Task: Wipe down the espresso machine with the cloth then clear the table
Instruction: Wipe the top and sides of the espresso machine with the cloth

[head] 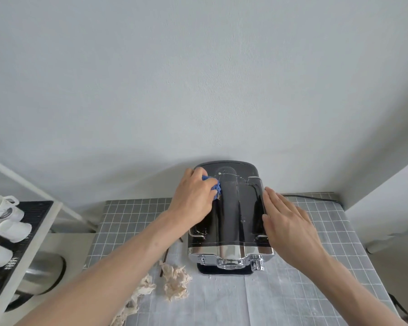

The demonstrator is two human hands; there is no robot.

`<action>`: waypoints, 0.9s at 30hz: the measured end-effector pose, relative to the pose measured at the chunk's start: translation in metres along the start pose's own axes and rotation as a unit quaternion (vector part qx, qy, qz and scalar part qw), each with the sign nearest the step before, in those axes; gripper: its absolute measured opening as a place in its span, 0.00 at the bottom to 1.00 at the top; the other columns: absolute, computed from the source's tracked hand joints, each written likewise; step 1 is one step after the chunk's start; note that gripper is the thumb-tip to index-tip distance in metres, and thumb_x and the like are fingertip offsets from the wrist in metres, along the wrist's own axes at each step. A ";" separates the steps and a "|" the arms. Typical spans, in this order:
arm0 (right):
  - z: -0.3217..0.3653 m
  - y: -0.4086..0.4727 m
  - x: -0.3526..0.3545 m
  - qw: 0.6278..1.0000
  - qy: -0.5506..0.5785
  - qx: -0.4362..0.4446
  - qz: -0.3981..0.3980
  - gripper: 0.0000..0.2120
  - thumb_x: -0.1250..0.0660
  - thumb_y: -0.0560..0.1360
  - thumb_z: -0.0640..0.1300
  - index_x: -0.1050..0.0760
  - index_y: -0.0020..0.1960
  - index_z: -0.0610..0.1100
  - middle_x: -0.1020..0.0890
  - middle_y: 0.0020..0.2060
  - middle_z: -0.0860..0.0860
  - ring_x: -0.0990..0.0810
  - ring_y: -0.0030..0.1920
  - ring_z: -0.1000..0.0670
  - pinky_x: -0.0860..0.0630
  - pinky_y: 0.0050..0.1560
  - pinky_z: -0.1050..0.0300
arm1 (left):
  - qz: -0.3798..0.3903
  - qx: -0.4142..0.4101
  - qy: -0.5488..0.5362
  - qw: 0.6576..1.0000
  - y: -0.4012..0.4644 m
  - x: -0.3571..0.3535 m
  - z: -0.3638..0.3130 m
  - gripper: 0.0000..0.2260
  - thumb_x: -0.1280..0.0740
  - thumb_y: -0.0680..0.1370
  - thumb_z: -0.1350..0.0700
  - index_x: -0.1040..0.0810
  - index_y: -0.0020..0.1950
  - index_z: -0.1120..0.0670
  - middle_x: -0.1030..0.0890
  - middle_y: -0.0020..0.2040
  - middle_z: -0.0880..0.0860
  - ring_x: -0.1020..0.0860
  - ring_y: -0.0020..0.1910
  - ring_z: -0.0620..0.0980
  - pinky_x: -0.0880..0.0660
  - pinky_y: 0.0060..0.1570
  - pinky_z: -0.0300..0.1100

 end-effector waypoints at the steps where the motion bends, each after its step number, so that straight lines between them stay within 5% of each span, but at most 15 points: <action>1: 0.000 0.000 0.000 1.000 -0.001 -0.001 -0.001 0.26 0.41 0.83 0.47 0.37 0.79 0.43 0.33 0.78 0.50 0.32 0.76 0.46 0.30 0.71 0.43 | 0.001 -0.010 -0.009 1.000 -0.002 0.002 0.001 0.07 0.31 0.81 0.57 0.15 0.57 0.55 0.22 0.56 0.53 0.27 0.54 0.56 0.25 0.54 0.49; 9: 0.001 -0.002 -0.003 1.000 0.016 -0.008 -0.009 0.26 0.43 0.83 0.47 0.39 0.80 0.44 0.35 0.79 0.50 0.33 0.77 0.48 0.29 0.71 0.43 | 0.125 -0.211 -0.106 0.964 -0.079 0.019 -0.033 0.11 0.31 0.82 0.49 0.15 0.61 0.51 0.23 0.61 0.48 0.27 0.62 0.48 0.27 0.62 0.38; 20: 0.000 -0.001 0.000 1.000 0.010 -0.006 -0.014 0.26 0.44 0.83 0.48 0.38 0.80 0.45 0.34 0.79 0.52 0.34 0.77 0.49 0.29 0.70 0.45 | 0.061 -0.092 -0.051 0.993 0.050 -0.011 -0.008 0.10 0.32 0.82 0.51 0.14 0.58 0.53 0.26 0.57 0.51 0.30 0.57 0.54 0.26 0.58 0.55; 24: 0.000 -0.002 -0.002 1.000 0.015 -0.008 -0.015 0.26 0.44 0.83 0.48 0.39 0.80 0.45 0.35 0.79 0.52 0.34 0.77 0.49 0.29 0.70 0.44 | 0.067 -0.111 -0.079 0.988 0.013 -0.001 -0.025 0.09 0.32 0.83 0.51 0.15 0.57 0.52 0.28 0.57 0.50 0.31 0.57 0.52 0.29 0.59 0.46; 27: 0.000 -0.003 -0.003 1.000 0.021 -0.005 -0.012 0.26 0.45 0.84 0.48 0.40 0.81 0.45 0.36 0.79 0.51 0.35 0.78 0.49 0.28 0.70 0.43 | 0.141 -0.183 -0.094 0.968 -0.040 0.011 -0.057 0.08 0.34 0.82 0.50 0.17 0.54 0.51 0.30 0.56 0.48 0.32 0.56 0.49 0.30 0.58 0.39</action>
Point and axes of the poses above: each hand's wrist, its own y-axis towards the middle knuckle, its own x-axis out of the back of the hand, z = x × y, the point moved 5 cm from there along y, towards the middle knuckle
